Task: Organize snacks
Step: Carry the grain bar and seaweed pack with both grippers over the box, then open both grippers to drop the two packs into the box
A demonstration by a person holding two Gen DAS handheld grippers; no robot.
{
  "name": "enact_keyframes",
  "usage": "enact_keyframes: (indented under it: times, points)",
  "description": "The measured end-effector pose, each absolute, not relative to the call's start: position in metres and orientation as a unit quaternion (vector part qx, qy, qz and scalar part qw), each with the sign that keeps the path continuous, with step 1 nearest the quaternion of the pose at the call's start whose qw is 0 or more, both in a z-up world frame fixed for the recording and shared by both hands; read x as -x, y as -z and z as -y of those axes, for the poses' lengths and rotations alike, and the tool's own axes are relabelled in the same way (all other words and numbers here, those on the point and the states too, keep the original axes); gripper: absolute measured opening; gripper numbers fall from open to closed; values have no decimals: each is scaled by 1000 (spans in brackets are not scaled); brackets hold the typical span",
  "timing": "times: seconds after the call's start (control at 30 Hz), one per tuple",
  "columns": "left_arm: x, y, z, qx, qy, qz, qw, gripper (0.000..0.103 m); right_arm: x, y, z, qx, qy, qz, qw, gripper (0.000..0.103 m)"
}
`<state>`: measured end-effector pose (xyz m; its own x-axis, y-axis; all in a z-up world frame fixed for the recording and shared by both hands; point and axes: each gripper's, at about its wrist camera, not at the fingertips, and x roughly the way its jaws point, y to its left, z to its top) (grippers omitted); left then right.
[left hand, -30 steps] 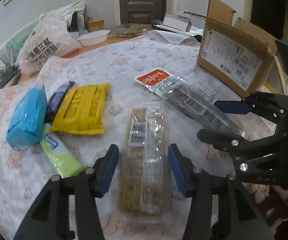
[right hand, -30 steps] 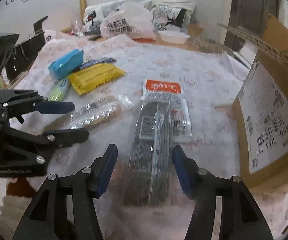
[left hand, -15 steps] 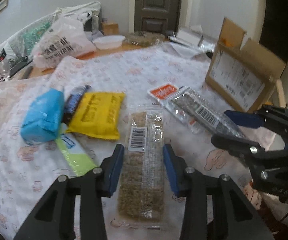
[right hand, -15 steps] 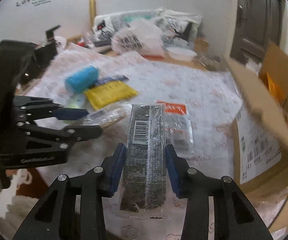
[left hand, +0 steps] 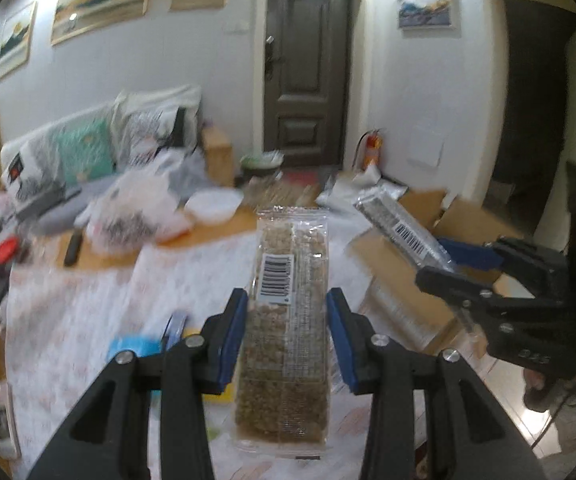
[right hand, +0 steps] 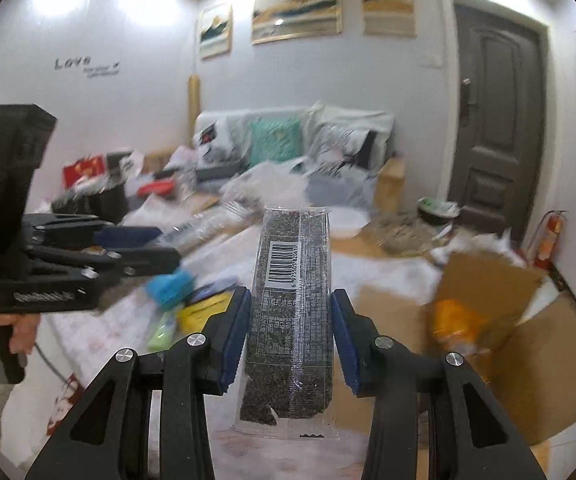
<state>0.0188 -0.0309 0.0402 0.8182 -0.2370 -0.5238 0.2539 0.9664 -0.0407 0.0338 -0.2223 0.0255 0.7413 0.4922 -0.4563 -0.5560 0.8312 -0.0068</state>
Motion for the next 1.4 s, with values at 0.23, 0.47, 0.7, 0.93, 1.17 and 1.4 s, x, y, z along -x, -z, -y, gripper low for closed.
enact_keyframes:
  times: [0.23,0.47,0.7,0.93,1.17,1.4]
  points:
    - [-58,-77,125,-19,216,-255,942,38,-66,-32,307,43,-220,-223,949,36]
    - [-116,-54,215,-27,261,-312,913,38,-104,0,360,38,-194,-275,941,36]
    - [-145,-23,255,-27,269,-365,891,38,-117,19,373,62,-204,-303,929,36]
    - [-158,-6,266,-24,270,-390,880,38,-125,29,379,59,-207,-314,925,36]
    - [-159,-1,263,-18,264,-404,876,40,-117,29,381,64,-210,-314,924,41]
    - [-151,-9,255,-22,263,-390,882,55,-106,23,380,64,-210,-310,925,48]
